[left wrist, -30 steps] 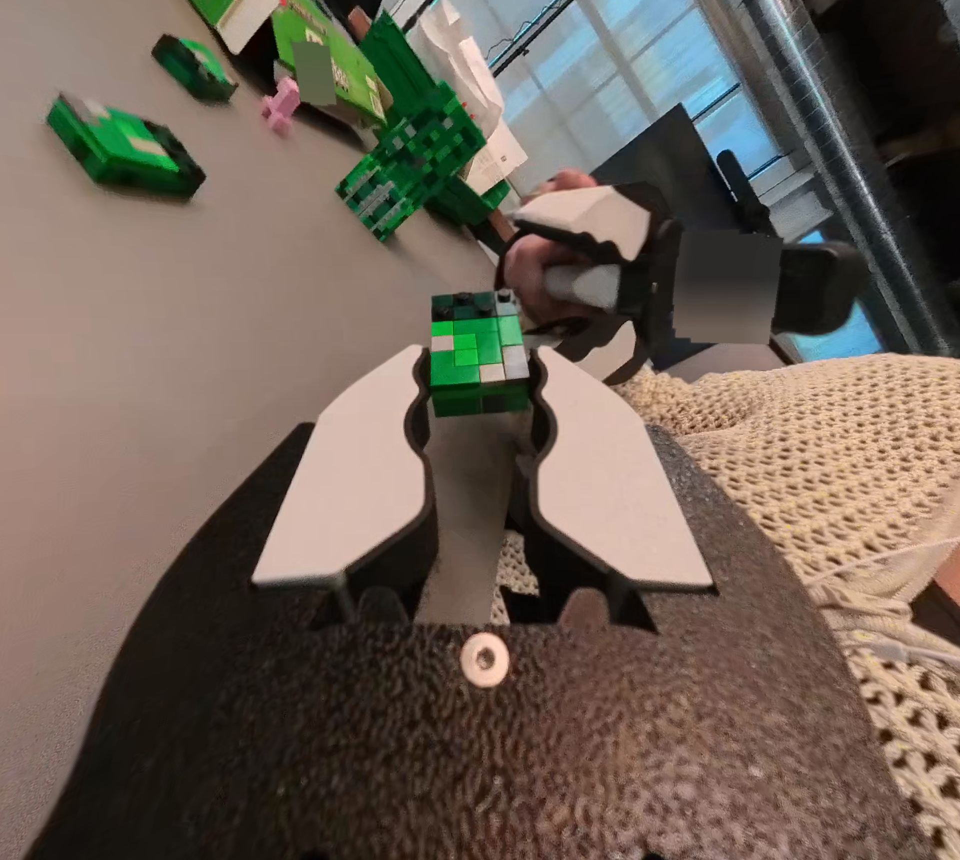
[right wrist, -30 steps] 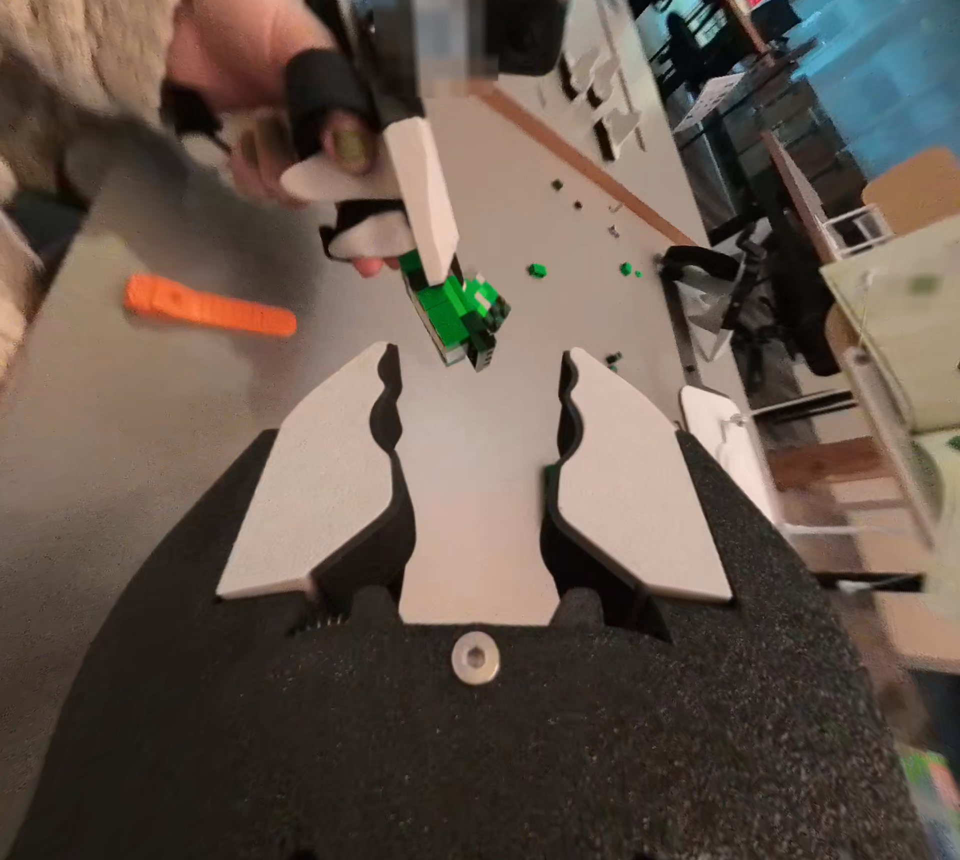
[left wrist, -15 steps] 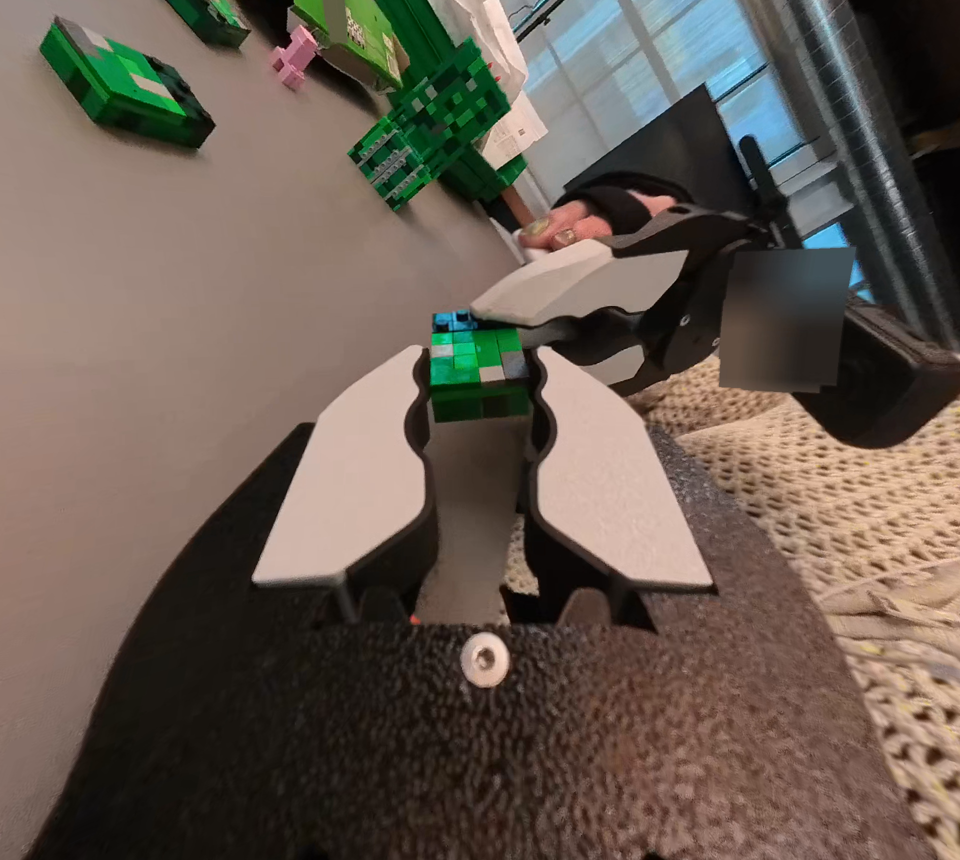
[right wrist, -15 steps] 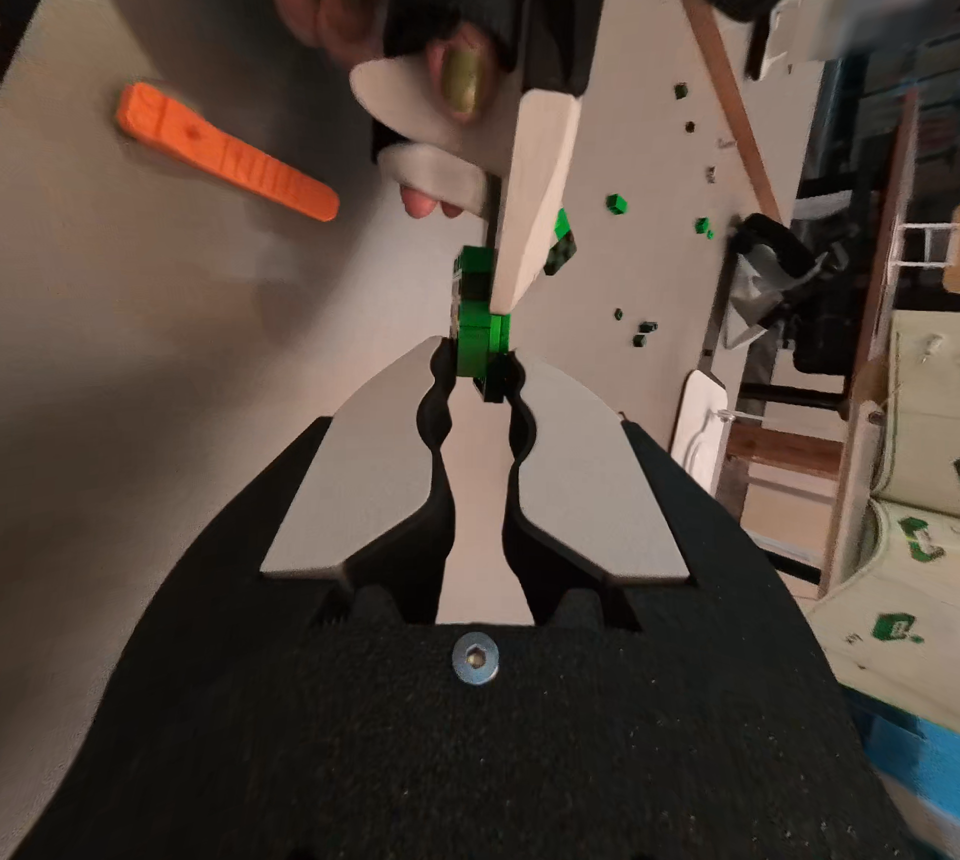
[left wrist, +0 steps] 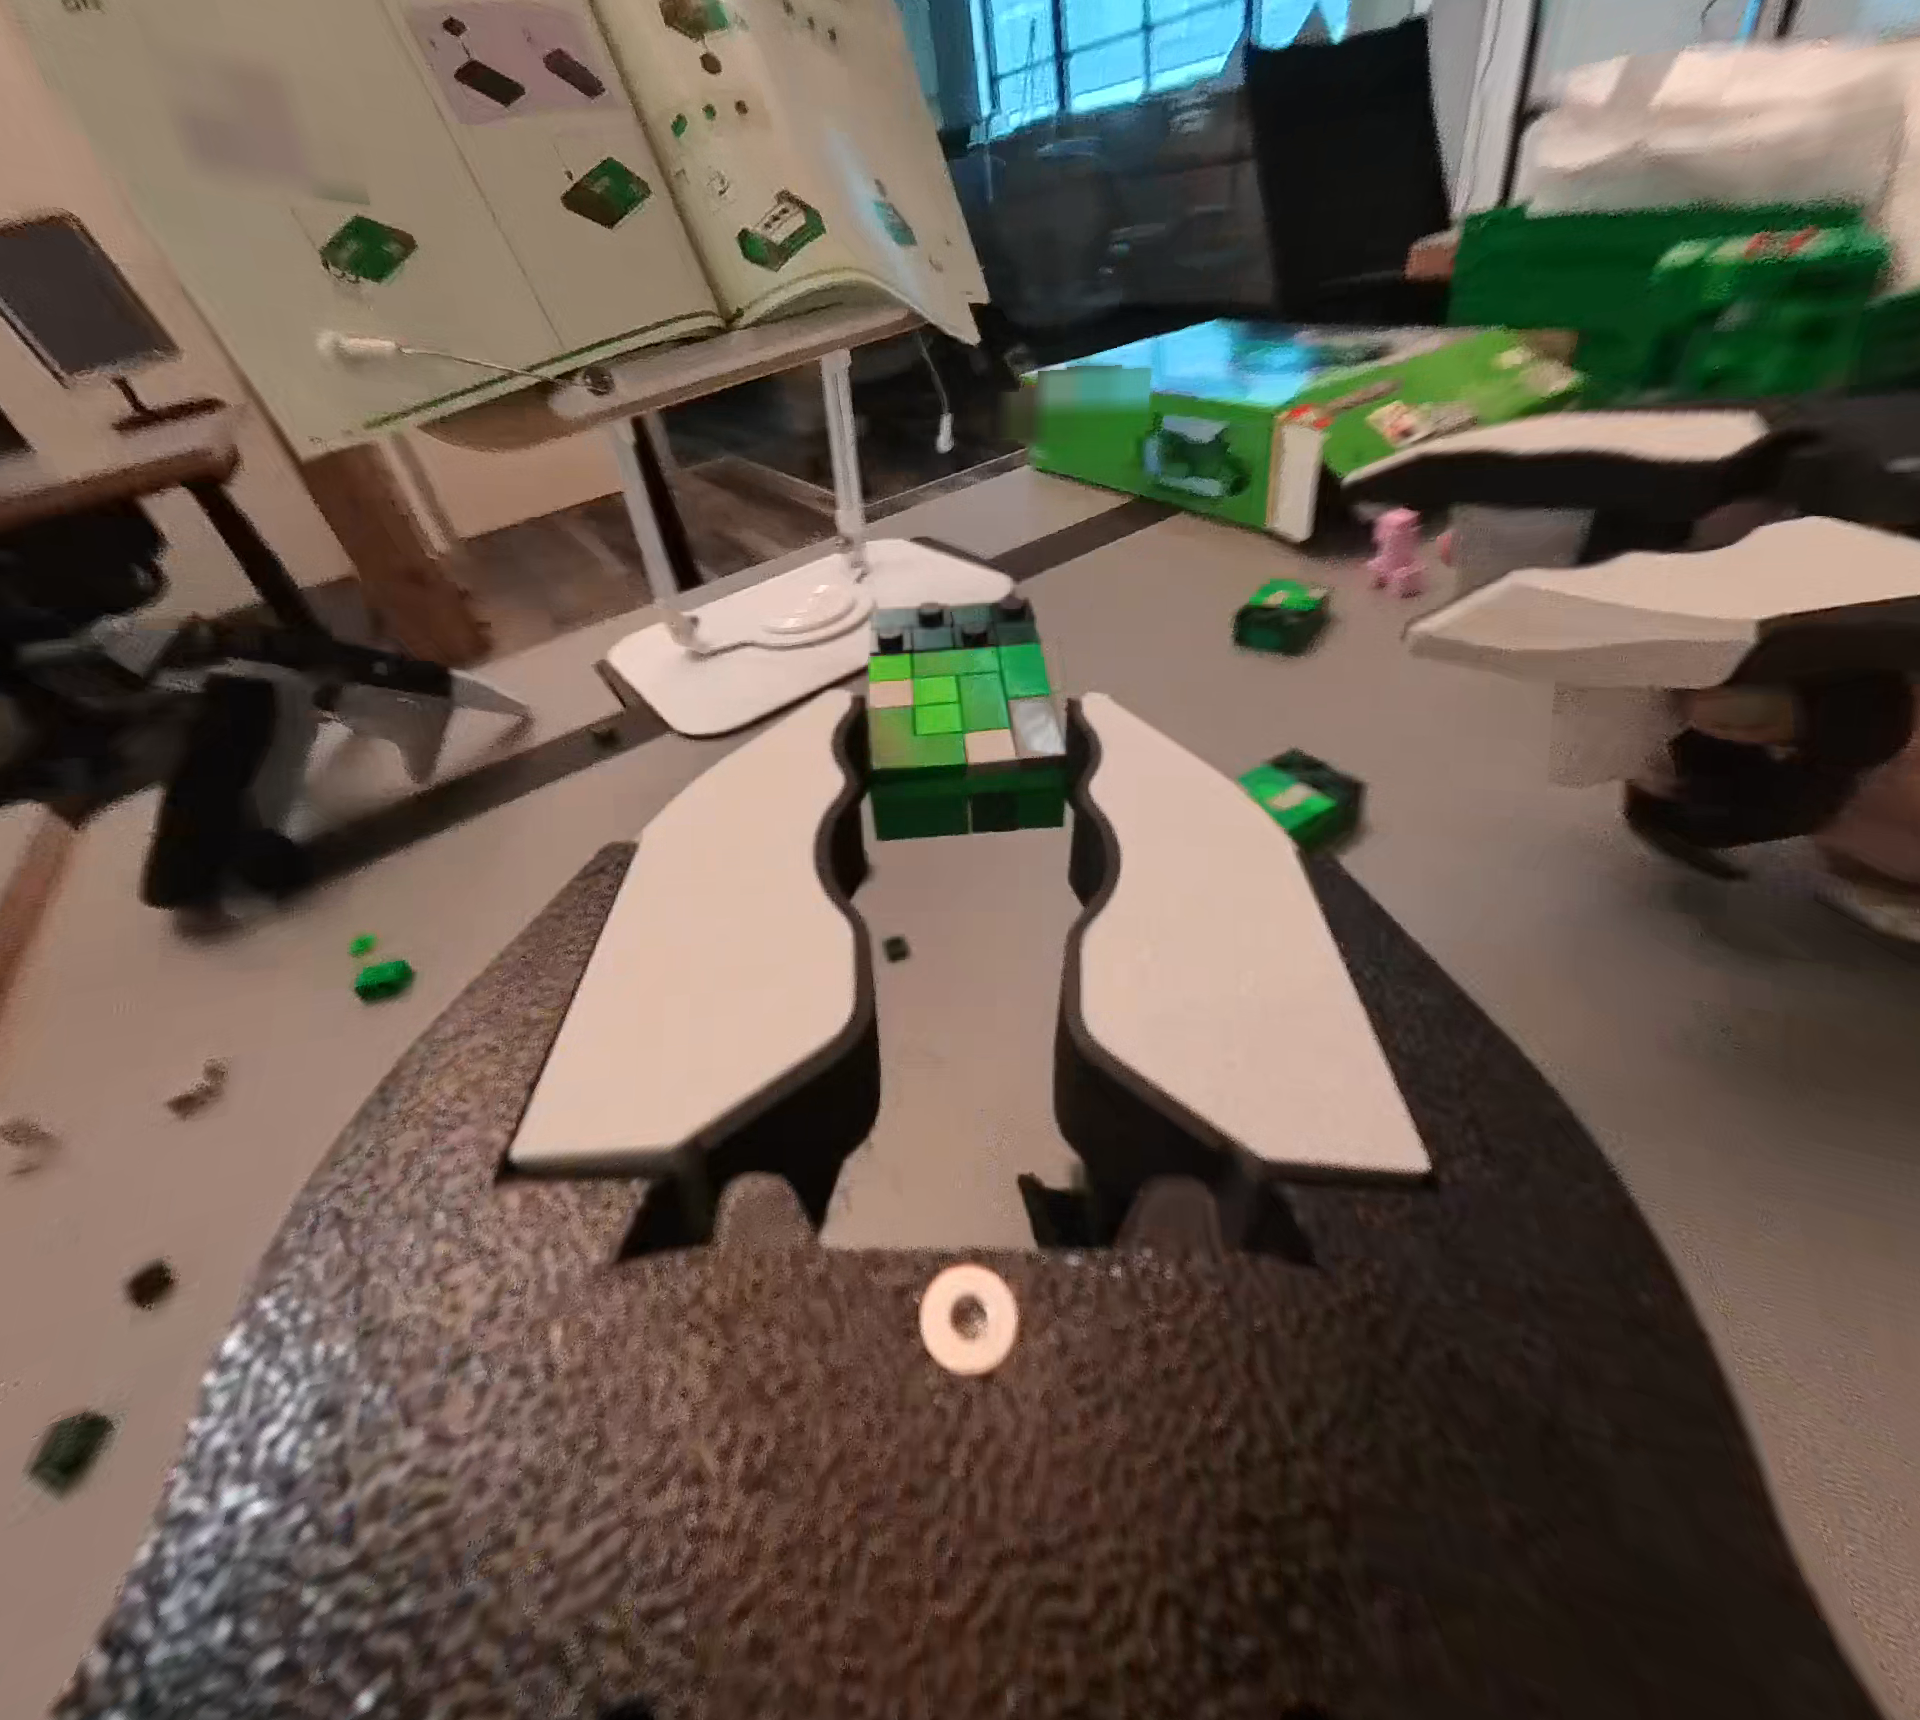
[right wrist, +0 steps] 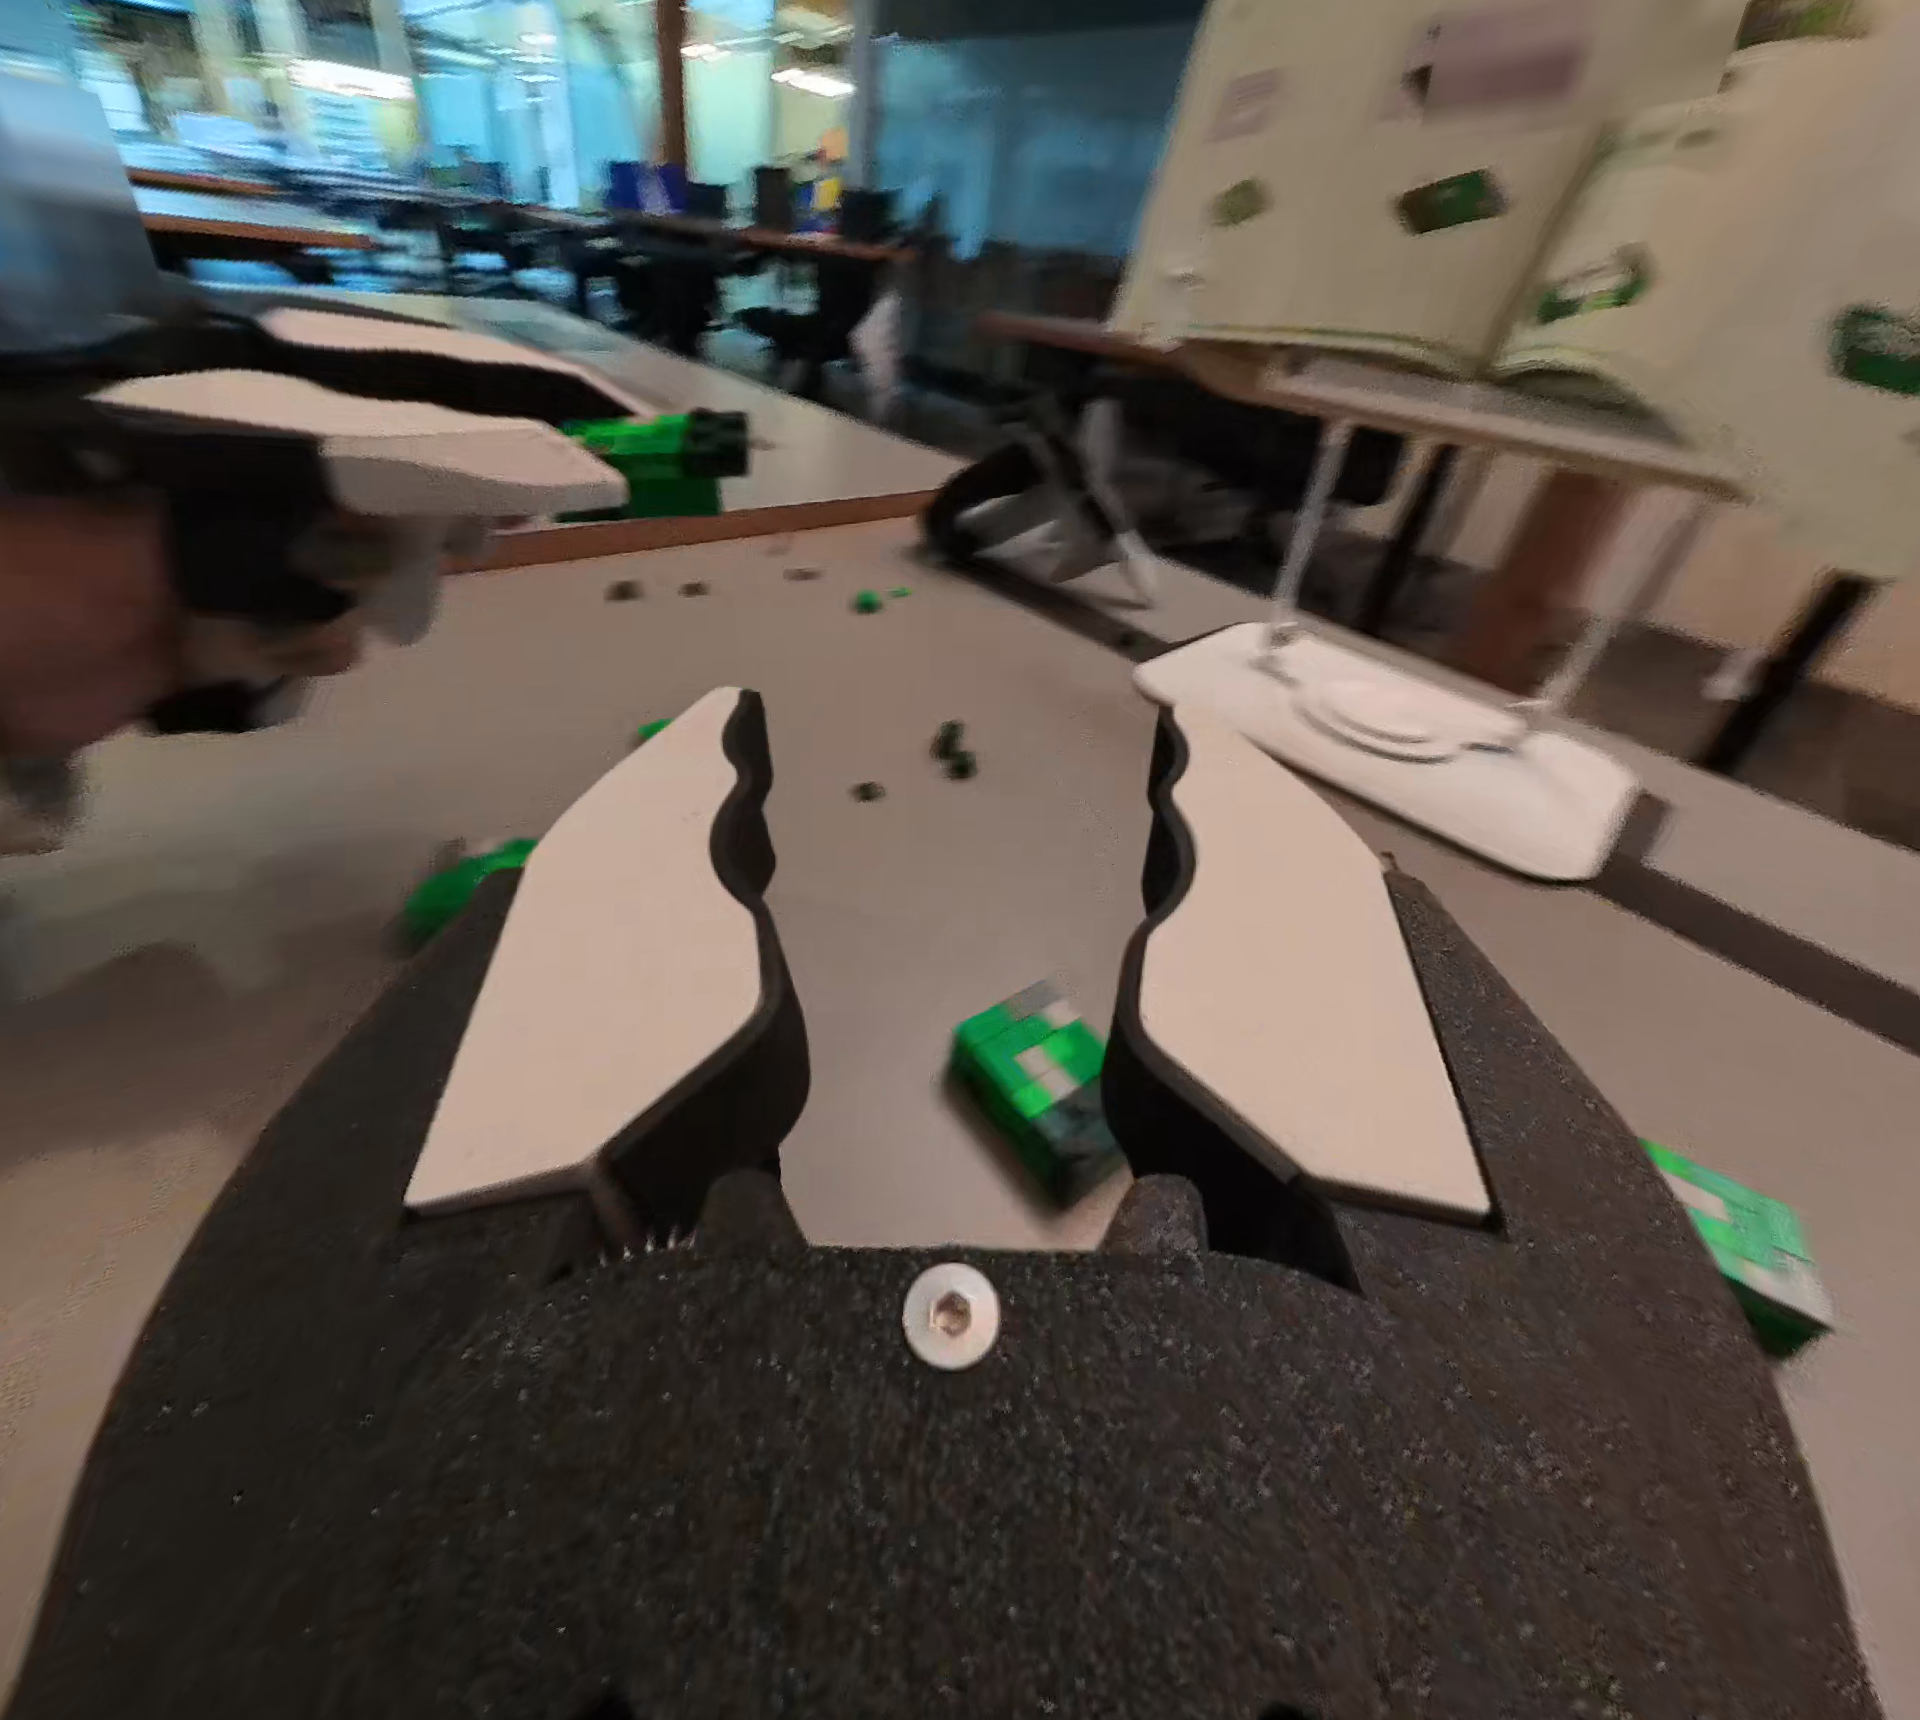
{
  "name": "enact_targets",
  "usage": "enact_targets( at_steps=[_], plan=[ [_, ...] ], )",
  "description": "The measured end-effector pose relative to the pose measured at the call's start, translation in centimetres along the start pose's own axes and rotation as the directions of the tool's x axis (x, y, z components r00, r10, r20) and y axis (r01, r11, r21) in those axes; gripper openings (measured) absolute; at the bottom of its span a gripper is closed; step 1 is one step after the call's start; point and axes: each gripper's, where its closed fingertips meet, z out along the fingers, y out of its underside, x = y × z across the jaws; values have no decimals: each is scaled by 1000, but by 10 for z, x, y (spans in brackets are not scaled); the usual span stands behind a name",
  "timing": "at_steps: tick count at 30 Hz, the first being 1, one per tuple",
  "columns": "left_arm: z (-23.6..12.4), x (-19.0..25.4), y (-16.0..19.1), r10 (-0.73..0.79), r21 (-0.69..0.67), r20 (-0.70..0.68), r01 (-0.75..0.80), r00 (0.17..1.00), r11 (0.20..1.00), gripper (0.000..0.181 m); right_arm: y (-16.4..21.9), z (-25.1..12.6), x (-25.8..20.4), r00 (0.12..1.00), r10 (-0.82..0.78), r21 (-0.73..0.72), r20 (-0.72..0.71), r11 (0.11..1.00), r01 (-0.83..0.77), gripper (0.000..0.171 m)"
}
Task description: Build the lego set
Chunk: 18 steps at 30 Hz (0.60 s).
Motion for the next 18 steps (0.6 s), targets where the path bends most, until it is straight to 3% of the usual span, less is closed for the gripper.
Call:
enact_targets(
  at_steps=[2,11,13,15,18],
  plan=[
    [18,-2,2,46,7,31,-47,998,999,36,5,10,15,992,-21,32,-128,999,25,67],
    [52,43,-10,88,34,243,-99,966,995,36,13,-16,60,949,-92,36,-300,993,108,58],
    [62,54,-3,132,-7,223,-133,966,991,36,16,-18,57,966,-97,52,-240,992,112,39],
    [62,63,1,148,15,195,-154,970,988,36,12,-19,54,968,-105,89,-229,988,128,37],
    [57,63,11,132,1,176,-134,976,991,36,13,-20,50,967,-125,78,-224,986,145,21]
  ],
)
